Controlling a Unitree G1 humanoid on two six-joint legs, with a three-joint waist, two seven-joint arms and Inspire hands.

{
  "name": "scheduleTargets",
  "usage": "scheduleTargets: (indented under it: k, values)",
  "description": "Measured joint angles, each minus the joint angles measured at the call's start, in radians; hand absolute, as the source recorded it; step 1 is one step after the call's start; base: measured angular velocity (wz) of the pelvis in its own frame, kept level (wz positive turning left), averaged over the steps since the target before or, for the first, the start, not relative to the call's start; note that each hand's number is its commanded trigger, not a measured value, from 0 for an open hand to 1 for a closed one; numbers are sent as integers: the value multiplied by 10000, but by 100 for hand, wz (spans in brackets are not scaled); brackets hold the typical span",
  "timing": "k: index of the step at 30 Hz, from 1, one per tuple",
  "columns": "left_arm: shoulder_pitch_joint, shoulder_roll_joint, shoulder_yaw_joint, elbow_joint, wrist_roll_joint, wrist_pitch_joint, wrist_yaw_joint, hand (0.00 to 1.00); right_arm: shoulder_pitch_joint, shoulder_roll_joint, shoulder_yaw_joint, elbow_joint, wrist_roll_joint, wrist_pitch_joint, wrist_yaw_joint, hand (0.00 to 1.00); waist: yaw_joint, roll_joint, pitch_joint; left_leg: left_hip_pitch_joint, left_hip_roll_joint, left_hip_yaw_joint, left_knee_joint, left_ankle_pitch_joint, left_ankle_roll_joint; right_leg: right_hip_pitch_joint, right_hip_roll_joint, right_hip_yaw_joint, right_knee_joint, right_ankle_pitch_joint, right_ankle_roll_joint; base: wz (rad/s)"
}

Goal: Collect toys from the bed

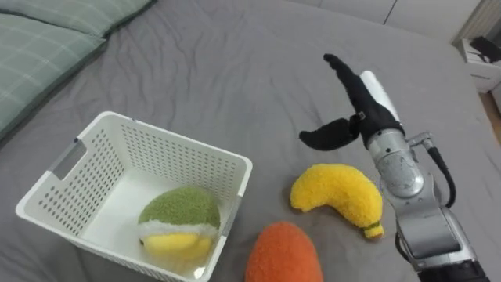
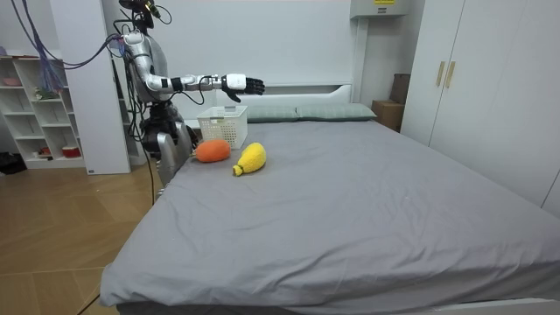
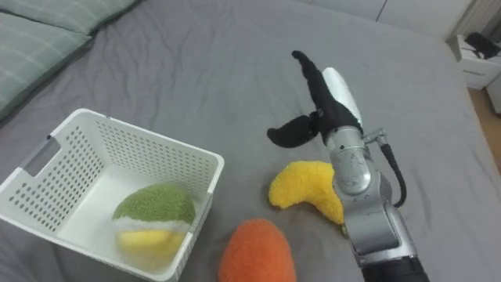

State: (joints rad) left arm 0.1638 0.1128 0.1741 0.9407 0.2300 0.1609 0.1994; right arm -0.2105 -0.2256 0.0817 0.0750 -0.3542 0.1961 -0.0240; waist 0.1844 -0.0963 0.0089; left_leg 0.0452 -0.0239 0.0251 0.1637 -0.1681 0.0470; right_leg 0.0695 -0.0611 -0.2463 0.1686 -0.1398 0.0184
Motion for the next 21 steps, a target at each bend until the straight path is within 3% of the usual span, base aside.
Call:
scheduleTargets:
  k: [6,10,21]
  values:
    - [84,-41,9,13,-22,0,71,0,5,-77,-327,474,12,-3,-312,0,-248,-25,-17,2,-6,-4,-7,1,1,3,-2,-11,7,0,0,0]
    - [177,-22,28,13,-3,-2,71,0,1,-84,-339,1462,349,-24,-424,0,-227,-95,-86,50,-4,-26,6,1,1,65,-2,-47,-3,0,0,0]
    - [792,67,147,-52,4,118,62,0,-32,-88,-341,3974,433,-4,-596,0,-136,-52,-55,119,-35,-147,22,-14,17,201,-25,-151,10,-3,4,2]
